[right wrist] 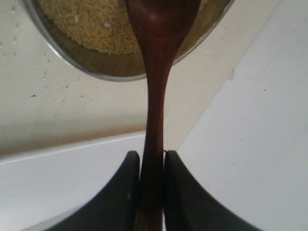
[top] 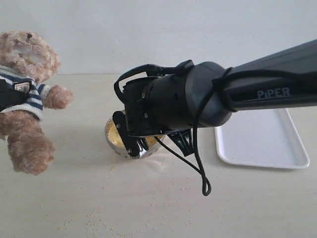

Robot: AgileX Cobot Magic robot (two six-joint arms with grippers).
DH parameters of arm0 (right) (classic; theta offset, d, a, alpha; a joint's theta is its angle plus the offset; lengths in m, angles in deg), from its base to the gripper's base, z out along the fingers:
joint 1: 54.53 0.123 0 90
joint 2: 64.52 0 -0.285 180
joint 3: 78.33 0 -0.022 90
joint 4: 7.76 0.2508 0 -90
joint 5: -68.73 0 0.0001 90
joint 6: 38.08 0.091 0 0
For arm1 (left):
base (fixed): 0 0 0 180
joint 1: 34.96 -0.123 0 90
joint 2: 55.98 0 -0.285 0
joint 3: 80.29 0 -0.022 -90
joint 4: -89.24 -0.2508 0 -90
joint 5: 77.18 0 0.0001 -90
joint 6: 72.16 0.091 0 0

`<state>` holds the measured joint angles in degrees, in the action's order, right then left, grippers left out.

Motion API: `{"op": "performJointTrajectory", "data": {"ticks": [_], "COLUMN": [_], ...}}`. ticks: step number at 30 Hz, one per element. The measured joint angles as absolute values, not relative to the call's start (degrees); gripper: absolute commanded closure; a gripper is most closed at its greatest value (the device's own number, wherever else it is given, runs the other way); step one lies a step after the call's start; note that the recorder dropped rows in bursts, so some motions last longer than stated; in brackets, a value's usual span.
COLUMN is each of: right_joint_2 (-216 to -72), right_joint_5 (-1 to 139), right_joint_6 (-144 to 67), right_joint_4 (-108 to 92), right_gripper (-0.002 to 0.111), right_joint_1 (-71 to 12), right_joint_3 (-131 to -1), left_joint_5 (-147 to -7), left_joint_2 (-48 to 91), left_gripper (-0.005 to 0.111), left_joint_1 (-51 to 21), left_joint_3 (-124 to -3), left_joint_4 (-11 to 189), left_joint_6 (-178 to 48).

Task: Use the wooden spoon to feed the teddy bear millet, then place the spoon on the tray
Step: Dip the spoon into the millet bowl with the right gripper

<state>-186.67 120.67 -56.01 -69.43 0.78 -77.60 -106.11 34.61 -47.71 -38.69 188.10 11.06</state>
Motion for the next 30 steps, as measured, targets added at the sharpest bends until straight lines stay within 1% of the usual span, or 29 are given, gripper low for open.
{"op": "performJointTrajectory", "data": {"ticks": [11,18,26,30], "right_joint_2": [-187.1,-187.1,-187.1,-187.1], "right_joint_5": [120.6,118.2,119.3,119.7], "right_joint_6": [-47.9,-46.1,-49.2,-52.9], "right_joint_4": [-68.9,-66.7,-66.7,-63.6], "right_gripper": [0.108,0.108,0.108,0.108], "right_joint_1": [0.9,0.9,1.4,1.4], "right_joint_3": [-77.6,-77.6,-77.6,-77.6], "left_joint_5": [-106.1,-106.1,-106.1,-106.1], "left_joint_2": [34.6,34.6,34.6,34.6], "left_gripper": [0.102,0.102,0.102,0.102], "left_joint_1": [-47.7,-47.7,-47.7,-47.7], "left_joint_3": [-38.7,-38.7,-38.7,-38.7], "left_joint_4": [188.1,188.1,188.1,188.1], "left_joint_6": [11.1,11.6,11.9,11.9]}}
